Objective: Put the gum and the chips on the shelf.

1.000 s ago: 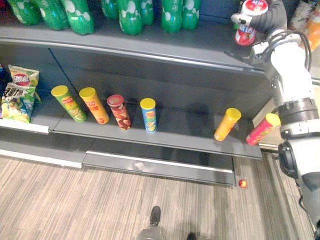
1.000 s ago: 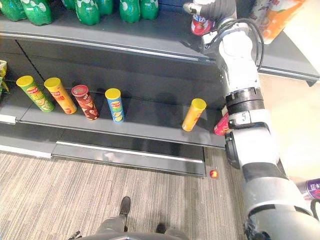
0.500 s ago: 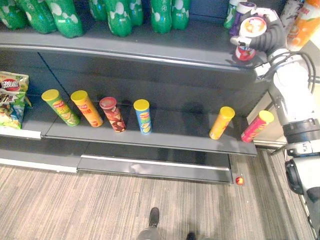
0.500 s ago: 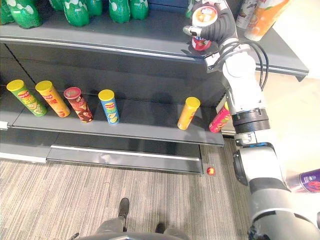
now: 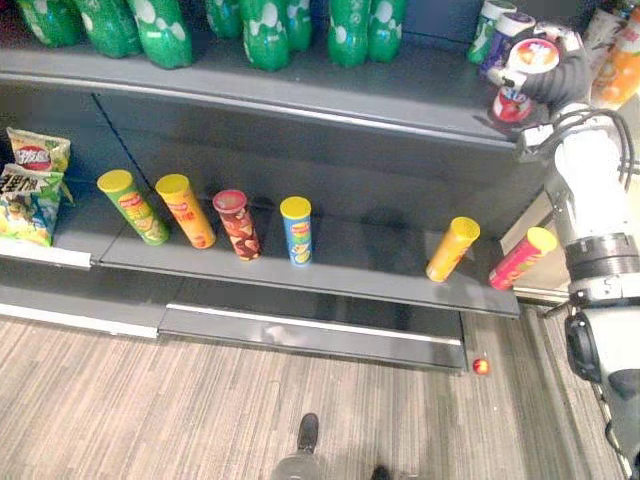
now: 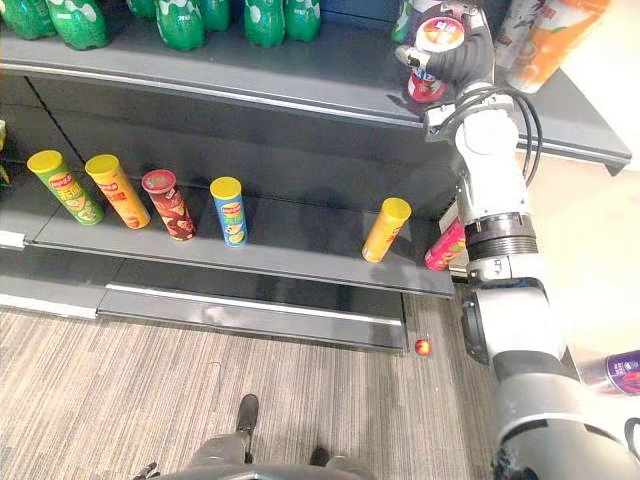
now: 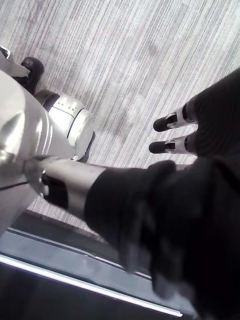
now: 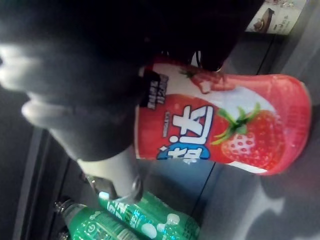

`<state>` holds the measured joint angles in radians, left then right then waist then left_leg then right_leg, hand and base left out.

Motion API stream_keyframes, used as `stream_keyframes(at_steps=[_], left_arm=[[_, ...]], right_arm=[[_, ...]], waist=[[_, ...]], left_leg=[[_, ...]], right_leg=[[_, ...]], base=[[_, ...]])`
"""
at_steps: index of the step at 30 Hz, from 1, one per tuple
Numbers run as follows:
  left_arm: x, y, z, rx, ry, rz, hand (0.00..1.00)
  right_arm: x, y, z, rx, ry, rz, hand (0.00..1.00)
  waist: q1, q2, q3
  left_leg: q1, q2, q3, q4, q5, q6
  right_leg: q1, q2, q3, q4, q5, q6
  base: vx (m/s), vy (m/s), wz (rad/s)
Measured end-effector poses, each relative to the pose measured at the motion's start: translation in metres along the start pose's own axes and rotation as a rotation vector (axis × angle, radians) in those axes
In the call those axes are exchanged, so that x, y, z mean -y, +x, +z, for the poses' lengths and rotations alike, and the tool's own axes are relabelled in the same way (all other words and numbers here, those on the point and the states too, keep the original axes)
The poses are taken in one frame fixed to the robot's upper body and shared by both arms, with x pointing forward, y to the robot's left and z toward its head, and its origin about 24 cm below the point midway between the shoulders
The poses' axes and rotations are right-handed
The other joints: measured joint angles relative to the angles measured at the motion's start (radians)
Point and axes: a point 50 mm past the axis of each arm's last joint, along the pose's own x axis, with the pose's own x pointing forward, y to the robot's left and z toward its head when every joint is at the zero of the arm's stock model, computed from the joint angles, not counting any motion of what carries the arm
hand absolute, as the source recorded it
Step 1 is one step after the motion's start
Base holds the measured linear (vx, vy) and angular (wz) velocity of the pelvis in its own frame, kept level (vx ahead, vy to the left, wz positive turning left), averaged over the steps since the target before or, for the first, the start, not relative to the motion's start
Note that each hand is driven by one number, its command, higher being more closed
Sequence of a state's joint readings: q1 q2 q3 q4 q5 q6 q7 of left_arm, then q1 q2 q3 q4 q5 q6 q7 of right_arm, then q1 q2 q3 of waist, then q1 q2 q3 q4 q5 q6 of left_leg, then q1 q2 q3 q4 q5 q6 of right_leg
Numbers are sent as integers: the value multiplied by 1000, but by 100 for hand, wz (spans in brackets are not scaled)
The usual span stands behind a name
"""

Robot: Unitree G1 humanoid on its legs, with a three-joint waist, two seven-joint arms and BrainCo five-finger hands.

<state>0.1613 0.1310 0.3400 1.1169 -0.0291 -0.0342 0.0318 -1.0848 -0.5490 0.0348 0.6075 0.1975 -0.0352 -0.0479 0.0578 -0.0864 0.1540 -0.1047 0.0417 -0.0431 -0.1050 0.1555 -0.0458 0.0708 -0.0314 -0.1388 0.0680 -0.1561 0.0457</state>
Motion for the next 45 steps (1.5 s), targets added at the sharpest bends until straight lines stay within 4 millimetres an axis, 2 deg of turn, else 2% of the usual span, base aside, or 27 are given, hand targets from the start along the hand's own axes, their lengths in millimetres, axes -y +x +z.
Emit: stream_keyframes(at_steps=[11, 12, 21, 31, 38, 45], left_arm=[[1, 1, 3, 8, 11, -2, 0], [2, 1, 4, 9, 11, -3, 0], [2, 1, 4, 9, 12, -3, 0], [1, 1, 4, 8, 12, -1, 0], [-1, 0, 0, 1, 12, 6, 0], [-2, 0, 1, 5, 21, 6, 0]], right_arm=[[0, 6, 5, 0, 43, -33, 100], [0, 6, 5, 0, 43, -32, 0], [-6, 0, -13, -80, 37, 7, 0], [-11, -11, -12, -41, 30, 36, 0], [-16, -18, -11, -16, 23, 78, 0], [-11, -17, 2, 40, 30, 40, 0]], waist=[[0, 1, 1], [1, 1, 1], [-2, 1, 1], [-4, 1, 1], [-24, 2, 0], [-27, 5, -3]], left_leg=[[-16, 8, -4, 0, 3, -2], [-15, 8, -4, 0, 3, -1], [-14, 14, 2, 0, 5, 0], [-8, 18, 4, 0, 4, -1], [-3, 20, 8, 0, 3, -2], [2, 21, 12, 0, 3, -2]], right_leg=[[-15, 10, 1, -3, 4, -6], [-13, 9, 1, -3, 4, -6], [-16, 13, 12, -3, 6, -9], [-15, 16, 18, 0, 7, -10], [-13, 17, 23, 1, 10, -12], [-8, 17, 26, 0, 11, -11]], base=[[1, -1, 0], [0, 0, 0], [2, -8, -2], [0, 0, 0], [-6, -3, -2], [-1, -2, -1]])
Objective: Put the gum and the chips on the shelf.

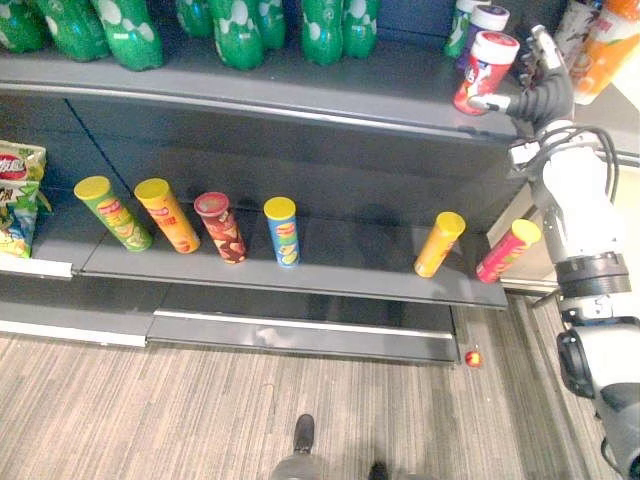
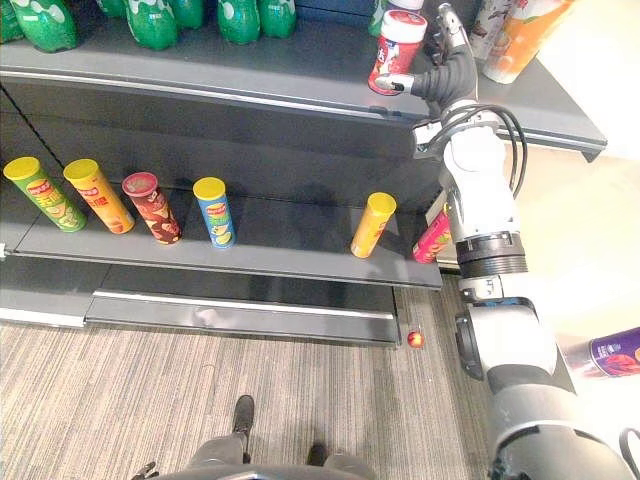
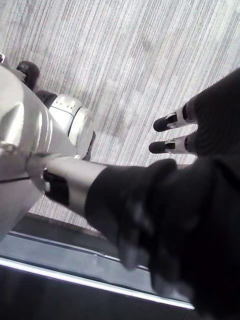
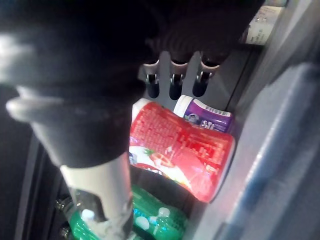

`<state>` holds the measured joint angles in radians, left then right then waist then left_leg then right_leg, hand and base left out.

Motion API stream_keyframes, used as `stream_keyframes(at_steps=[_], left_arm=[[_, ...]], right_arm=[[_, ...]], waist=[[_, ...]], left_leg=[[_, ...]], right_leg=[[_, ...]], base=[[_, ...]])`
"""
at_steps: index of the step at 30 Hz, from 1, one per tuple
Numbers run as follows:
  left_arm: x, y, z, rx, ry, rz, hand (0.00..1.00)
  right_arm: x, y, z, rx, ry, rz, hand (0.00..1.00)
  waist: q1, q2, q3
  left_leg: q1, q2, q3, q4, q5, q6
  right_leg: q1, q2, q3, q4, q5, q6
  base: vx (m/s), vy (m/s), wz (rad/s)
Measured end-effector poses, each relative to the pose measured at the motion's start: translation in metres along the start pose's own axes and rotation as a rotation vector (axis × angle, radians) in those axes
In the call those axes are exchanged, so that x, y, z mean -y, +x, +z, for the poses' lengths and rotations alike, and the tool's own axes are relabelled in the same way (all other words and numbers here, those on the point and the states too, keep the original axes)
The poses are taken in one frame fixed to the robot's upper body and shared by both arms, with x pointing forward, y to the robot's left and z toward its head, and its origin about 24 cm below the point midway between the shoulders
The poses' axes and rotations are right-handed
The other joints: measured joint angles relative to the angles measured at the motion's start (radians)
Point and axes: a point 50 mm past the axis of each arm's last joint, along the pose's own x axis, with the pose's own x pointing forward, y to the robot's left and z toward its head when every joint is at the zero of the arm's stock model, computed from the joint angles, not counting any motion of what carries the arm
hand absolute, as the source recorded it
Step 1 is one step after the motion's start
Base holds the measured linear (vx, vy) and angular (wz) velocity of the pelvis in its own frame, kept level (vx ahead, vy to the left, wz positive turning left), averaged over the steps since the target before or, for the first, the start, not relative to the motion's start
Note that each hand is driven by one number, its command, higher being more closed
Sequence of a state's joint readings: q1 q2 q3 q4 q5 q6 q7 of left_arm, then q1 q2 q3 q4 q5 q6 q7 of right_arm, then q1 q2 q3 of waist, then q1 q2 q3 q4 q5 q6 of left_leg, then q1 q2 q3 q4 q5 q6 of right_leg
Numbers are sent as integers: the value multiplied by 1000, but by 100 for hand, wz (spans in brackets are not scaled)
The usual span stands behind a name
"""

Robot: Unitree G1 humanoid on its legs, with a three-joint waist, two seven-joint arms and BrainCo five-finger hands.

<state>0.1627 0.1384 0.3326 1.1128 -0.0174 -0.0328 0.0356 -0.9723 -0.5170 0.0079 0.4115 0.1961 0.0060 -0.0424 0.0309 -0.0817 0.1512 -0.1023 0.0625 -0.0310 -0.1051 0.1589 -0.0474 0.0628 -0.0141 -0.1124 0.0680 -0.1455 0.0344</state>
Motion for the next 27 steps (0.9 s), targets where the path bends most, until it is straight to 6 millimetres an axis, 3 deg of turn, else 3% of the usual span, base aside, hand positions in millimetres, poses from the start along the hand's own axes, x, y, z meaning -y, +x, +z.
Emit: stream_keyframes(at_steps=[8, 13, 18, 21, 25, 27], left_arm=[[0, 0, 0, 2, 2, 2, 0], [0, 0, -1, 0, 32, 2, 0], [0, -2, -8, -16, 46, 6, 0], [-3, -3, -11, -22, 62, 13, 0], [-5, -3, -13, -24, 63, 17, 0], [-5, -3, -14, -27, 66, 17, 0]], right_arm=[[18, -10, 39, 208, -66, -92, 0], [24, -43, 43, 298, -104, -119, 0], [14, -87, 46, 389, -155, -56, 0], [4, -114, 39, 387, -140, 10, 0], [-20, -148, 7, 244, -63, 112, 0], [-50, -177, -17, 100, 37, 241, 0]], waist=[[-2, 1, -16], [-6, 7, -47], [-24, 16, -69], [-31, 13, -81], [-30, 3, -87], [-30, 2, -88]], left_leg=[[5, 1, 16, 0, 0, 0], [11, 1, 22, 0, -2, 0], [21, 2, 29, 0, -15, 1], [23, 2, 38, 0, -16, 0], [27, 1, 47, 0, -18, -3], [26, 0, 47, 0, -19, -4]], right_leg=[[1, -1, 7, 0, 0, 0], [2, -2, 13, 2, 0, 0], [9, -3, 16, -4, 0, 1], [9, -4, 21, -13, 0, 1], [9, -6, 31, -13, 0, 3], [9, -7, 33, -12, 1, 3]], base=[[2, -1, -2], [2, -7, -5], [-4, -3, -2], [-1, -5, -7], [20, -2, -7], [34, -8, -2]])
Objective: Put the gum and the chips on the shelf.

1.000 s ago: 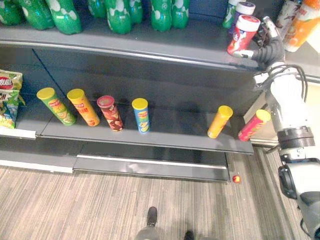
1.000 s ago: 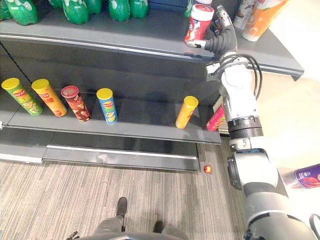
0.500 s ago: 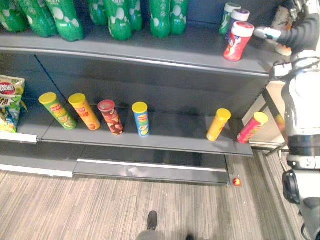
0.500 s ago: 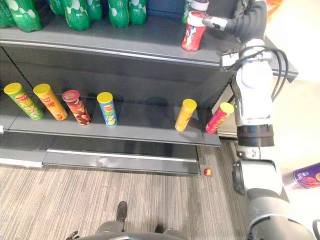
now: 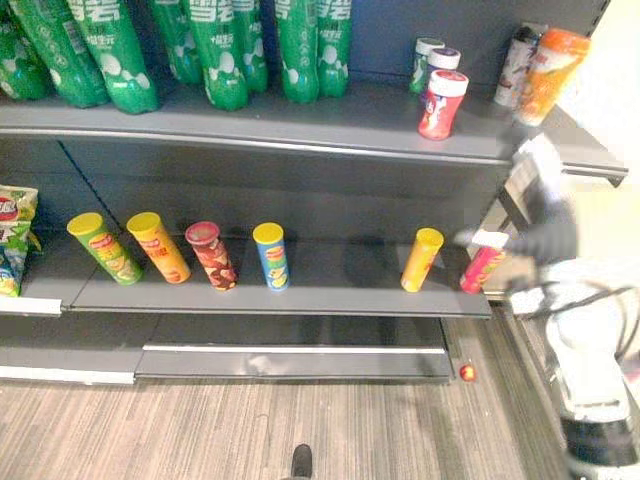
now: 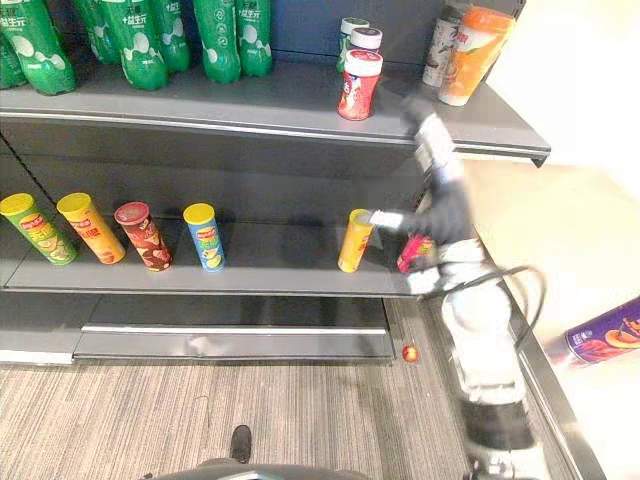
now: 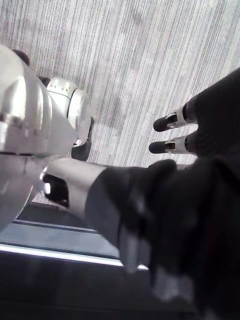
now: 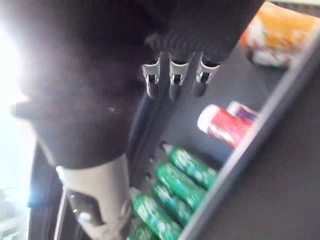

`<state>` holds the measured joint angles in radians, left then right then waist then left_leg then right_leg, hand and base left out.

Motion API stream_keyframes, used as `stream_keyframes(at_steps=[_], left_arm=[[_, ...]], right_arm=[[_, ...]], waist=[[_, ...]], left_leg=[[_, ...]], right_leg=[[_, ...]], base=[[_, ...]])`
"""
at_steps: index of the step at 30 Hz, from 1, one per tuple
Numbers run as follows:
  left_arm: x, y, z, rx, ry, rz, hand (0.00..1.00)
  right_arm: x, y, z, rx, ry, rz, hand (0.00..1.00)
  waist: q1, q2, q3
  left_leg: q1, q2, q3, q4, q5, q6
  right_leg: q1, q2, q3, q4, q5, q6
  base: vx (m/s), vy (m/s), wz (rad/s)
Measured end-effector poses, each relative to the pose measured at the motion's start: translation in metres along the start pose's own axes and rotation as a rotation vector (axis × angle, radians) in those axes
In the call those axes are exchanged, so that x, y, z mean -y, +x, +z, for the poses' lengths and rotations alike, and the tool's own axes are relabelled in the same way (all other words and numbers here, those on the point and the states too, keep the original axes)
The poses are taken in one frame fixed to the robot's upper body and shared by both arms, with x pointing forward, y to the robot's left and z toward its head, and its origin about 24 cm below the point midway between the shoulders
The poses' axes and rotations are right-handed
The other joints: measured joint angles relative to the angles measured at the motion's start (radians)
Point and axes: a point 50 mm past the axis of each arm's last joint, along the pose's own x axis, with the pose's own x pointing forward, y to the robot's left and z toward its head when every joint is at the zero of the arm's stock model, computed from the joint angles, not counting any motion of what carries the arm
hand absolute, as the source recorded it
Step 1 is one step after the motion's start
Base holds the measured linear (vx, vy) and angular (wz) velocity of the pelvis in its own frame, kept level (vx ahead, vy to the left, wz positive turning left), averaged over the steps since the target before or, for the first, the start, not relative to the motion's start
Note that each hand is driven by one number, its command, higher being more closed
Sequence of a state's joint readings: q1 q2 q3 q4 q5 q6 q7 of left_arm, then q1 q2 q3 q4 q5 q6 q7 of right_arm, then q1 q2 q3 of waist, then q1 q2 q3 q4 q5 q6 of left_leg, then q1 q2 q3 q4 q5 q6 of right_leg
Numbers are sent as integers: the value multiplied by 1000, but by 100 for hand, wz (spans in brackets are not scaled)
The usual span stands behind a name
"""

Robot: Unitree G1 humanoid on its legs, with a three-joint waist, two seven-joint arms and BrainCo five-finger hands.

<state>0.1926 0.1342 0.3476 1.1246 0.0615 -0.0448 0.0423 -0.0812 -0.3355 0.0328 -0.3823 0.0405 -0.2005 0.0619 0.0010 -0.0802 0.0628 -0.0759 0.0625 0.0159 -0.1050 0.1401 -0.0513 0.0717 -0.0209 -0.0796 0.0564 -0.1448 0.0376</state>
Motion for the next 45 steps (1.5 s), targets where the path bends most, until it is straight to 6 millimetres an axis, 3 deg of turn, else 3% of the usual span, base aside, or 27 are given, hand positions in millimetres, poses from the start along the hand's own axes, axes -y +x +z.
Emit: stream_keyframes(at_steps=[4, 9, 14, 15, 18, 21, 27, 28, 32, 35, 38, 39, 41, 42, 45], left_arm=[[1, 0, -1, -6, 2, -2, 0], [6, -1, -3, -10, 3, -16, 0], [9, -1, -3, -11, 21, -25, 0], [9, -1, -3, -11, 21, -25, 0], [12, -1, -4, -14, 27, -24, 0], [14, -1, -2, -3, 56, -26, 0], [20, -1, 1, 12, 93, -43, 0], [20, -1, 1, 12, 91, -43, 0], [18, -1, 2, 14, 73, -38, 0], [19, -1, 6, 28, 30, -43, 0], [28, -2, 5, 21, -20, -60, 0], [28, -2, 6, 23, -23, -61, 0], [29, -1, 17, 58, -41, -61, 0], [29, -1, 18, 63, -49, -57, 0], [26, -1, 21, 77, -70, -46, 0]], right_arm=[[-36, -29, -26, -169, 141, 102, 0], [-81, -90, -82, -570, 333, 141, 0], [-95, -138, -118, -853, 297, 160, 0], [-94, -145, -123, -893, 296, 146, 0], [-85, -192, -152, -1161, 270, 8, 0], [-79, -228, -165, -1347, 236, -55, 0], [-74, -302, -169, -1706, 261, -257, 0], [-74, -307, -168, -1730, 271, -278, 0], [-75, -345, -155, -1887, 318, -453, 0], [-75, -357, -149, -1922, 365, -580, 0], [-77, -362, -145, -1917, 384, -638, 0], [-74, -360, -145, -1905, 375, -642, 0], [-74, -354, -147, -1876, 370, -643, 0], [-74, -354, -147, -1871, 369, -651, 0], [-75, -368, -137, -1905, 363, -710, 0]], waist=[[0, 1, 1], [0, 12, 8], [-6, 20, 12], [-6, 20, 12], [-6, 26, 16], [-8, 29, 21], [-21, 47, 44], [-22, 47, 45], [-22, 25, 72], [-22, 27, 112], [-21, 72, 125], [-18, 78, 125], [-10, 109, 126], [-7, 112, 132], [2, 94, 129]], left_leg=[[2, -1, -1, 0, -1, -1], [9, -11, 0, 0, -10, 7], [14, -29, 2, 0, -16, 15], [16, -32, 2, 0, -18, 18], [31, -49, 7, 0, -28, 29], [33, -56, 14, 0, -30, 28], [69, -74, 28, 0, -46, 35], [70, -74, 29, 0, -47, 35], [102, -84, 53, 8, -72, 48], [93, -90, 95, 95, -133, 66], [76, -20, 198, 204, -221, 79], [71, -1, 228, 223, -238, 81], [42, 74, 368, 273, -283, 89], [43, 81, 408, 273, -286, 93], [67, 86, 565, 282, -304, 90]], right_leg=[[4, -1, -3, -1, -2, 2], [8, -12, -3, 4, -17, 16], [8, -30, -4, 17, -29, 28], [10, -33, -4, 17, -30, 29], [25, -51, -3, 19, -36, 39], [25, -59, 2, 26, -36, 38], [57, -78, 9, 22, -45, 52], [59, -78, 9, 20, -45, 52], [85, -94, 19, 21, -57, 72], [70, -120, 31, 100, -69, 107], [-28, -86, 78, 269, -7, 171], [-57, -74, 94, 295, 15, 165], [-158, -43, 77, 324, 110, 115], [-171, -54, 39, 319, 112, 103], [-169, -226, -308, 367, 58, 16]], base=[[5, -3, 1], [0, 0, 0], [15, 11, 1], [45, 24, 3], [65, 30, 0], [53, 20, -4], [39, 7, -4], [25, -3, -4], [29, 2, -9], [51, 52, -27], [-29, 107, -86], [-73, 158, -148], [-73, 124, -167], [-67, 138, -162], [-9, 154, -144]])
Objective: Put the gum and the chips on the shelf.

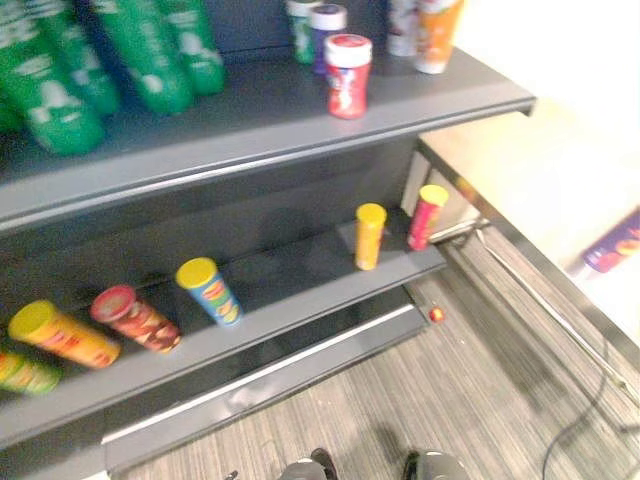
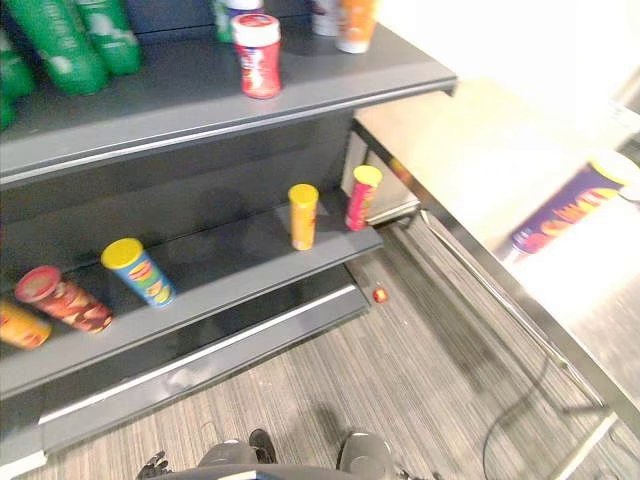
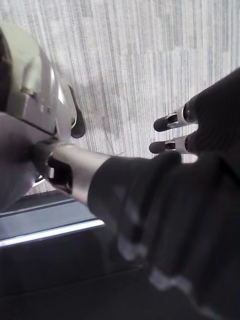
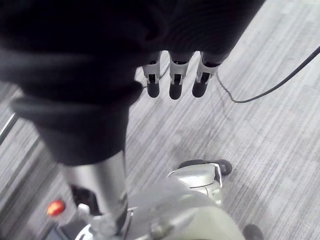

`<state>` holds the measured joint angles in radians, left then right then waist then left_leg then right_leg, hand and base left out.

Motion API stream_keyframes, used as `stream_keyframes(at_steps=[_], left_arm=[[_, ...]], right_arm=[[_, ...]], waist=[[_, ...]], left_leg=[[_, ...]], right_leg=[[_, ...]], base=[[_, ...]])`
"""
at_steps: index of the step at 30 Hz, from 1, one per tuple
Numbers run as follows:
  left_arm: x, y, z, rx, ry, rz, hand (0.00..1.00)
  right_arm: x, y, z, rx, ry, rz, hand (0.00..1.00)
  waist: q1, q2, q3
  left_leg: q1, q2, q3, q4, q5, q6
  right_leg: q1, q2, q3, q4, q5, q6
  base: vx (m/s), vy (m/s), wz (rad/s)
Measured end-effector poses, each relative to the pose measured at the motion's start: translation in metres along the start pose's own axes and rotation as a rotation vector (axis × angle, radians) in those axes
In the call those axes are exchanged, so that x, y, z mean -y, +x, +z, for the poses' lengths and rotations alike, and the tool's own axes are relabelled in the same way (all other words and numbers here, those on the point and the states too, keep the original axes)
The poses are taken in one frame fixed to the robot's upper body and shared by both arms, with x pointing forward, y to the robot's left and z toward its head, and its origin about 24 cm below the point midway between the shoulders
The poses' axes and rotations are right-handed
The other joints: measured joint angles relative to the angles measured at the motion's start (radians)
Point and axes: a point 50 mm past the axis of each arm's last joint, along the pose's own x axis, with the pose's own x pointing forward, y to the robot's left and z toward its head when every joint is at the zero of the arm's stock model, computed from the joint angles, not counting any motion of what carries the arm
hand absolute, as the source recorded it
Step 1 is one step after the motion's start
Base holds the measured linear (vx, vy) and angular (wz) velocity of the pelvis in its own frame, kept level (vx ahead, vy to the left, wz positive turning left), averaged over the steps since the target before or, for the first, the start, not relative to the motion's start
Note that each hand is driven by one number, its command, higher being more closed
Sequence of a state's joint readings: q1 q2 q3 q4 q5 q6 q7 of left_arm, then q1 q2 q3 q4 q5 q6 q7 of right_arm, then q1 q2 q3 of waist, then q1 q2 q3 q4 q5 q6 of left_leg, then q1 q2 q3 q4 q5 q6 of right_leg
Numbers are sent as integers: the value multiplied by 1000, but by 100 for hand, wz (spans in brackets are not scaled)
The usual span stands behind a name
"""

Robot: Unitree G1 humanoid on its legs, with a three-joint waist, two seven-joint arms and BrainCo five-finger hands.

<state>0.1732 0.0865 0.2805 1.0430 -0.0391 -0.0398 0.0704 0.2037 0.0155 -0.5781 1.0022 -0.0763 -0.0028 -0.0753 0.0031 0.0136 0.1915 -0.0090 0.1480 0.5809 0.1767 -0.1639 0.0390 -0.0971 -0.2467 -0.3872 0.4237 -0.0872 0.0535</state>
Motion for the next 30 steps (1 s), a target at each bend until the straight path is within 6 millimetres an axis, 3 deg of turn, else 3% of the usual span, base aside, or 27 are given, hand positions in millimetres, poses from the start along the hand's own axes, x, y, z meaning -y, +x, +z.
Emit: stream_keyframes(at_steps=[2, 5, 11, 16, 18, 19, 21, 22, 23, 27, 28, 29, 30], left_arm=[[-1, 0, -1, -6, 10, 0, 0], [-5, 2, 3, -6, 95, -14, 0], [6, 5, 8, -21, 125, -49, 0], [3, 5, 10, -16, 93, -33, 0], [-1, 6, 17, 15, 12, -12, 0], [-2, 6, 18, 20, -14, -10, 0], [2, 5, 16, 12, -93, -13, 0], [7, 5, 15, 13, -132, -16, 0], [14, 4, 13, 12, -154, -29, 0], [23, 3, 12, 6, -204, -59, 0], [24, 3, 10, -2, -231, -60, 0], [24, 2, 8, -7, -263, -54, 0], [23, 2, 8, -8, -267, -48, 0]], right_arm=[[2, 1, -1, -9, -12, -4, 0], [1, 3, 1, -24, -56, 6, 0], [-5, 8, 21, 4, -66, 21, 0], [-13, 9, 28, 25, -72, 46, 0], [-14, 9, 28, 24, -68, 48, 0], [-12, 9, 28, 25, -66, 45, 0], [-5, 10, 28, 20, -45, 28, 0], [-3, 10, 30, 20, -41, 21, 0], [0, 11, 34, 33, -32, 15, 0], [0, 11, 36, 49, 27, 17, 0], [-1, 10, 35, 56, 24, 21, 0], [-6, 10, 37, 74, 24, 29, 0], [-10, 8, 36, 79, 24, 38, 0]], waist=[[0, -1, -1], [-2, -16, -10], [-26, 11, -22], [-23, 12, -24], [-13, 5, -23], [-9, 5, -22], [-2, 22, -21], [1, 29, -21], [1, 29, -21], [2, 28, -20], [3, 32, -20], [11, 30, -19], [13, 26, -24]], left_leg=[[15, 2, 63, -10, -3, -7], [30, -9, 154, -29, 6, -25], [73, -33, 235, -154, 105, -59], [72, 36, 262, -70, 98, -89], [2, 140, 252, 181, 81, -95], [-16, 165, 238, 245, 82, -94], [-69, 211, 105, 380, 88, -85], [-114, 184, -41, 402, 73, -103], [-119, 122, -153, 344, 47, -114], [-111, 16, -327, 102, 42, -116], [-103, -2, -390, 19, 60, -126], [-90, -17, -413, -8, 73, -134], [-82, -26, -400, -17, 64, -136]], right_leg=[[13, -17, -23, -7, -4, -4], [62, -6, -19, -143, 19, 27], [85, 45, -10, -293, 14, 43], [104, 89, 15, -337, 5, 29], [105, 103, 59, -352, 1, 16], [104, 109, 72, -353, 7, 10], [104, 132, 119, -352, 13, 5], [108, 129, 151, -354, 8, -7], [101, 115, 188, -353, 9, -5], [97, 104, 275, -356, 7, 11], [89, 108, 298, -349, 3, 31], [84, 107, 334, -341, -1, 58], [86, 102, 339, -344, -1, 62]], base=[[19, 53, -118], [21, -63, -90], [-17, -130, -44], [-24, -87, -20], [-17, -124, -47], [-6, -123, -66], [24, -46, -64], [64, 43, -80], [70, 64, -82], [95, 158, -71], [138, 296, -80], [116, 253, -75], [117, 181, -54]])
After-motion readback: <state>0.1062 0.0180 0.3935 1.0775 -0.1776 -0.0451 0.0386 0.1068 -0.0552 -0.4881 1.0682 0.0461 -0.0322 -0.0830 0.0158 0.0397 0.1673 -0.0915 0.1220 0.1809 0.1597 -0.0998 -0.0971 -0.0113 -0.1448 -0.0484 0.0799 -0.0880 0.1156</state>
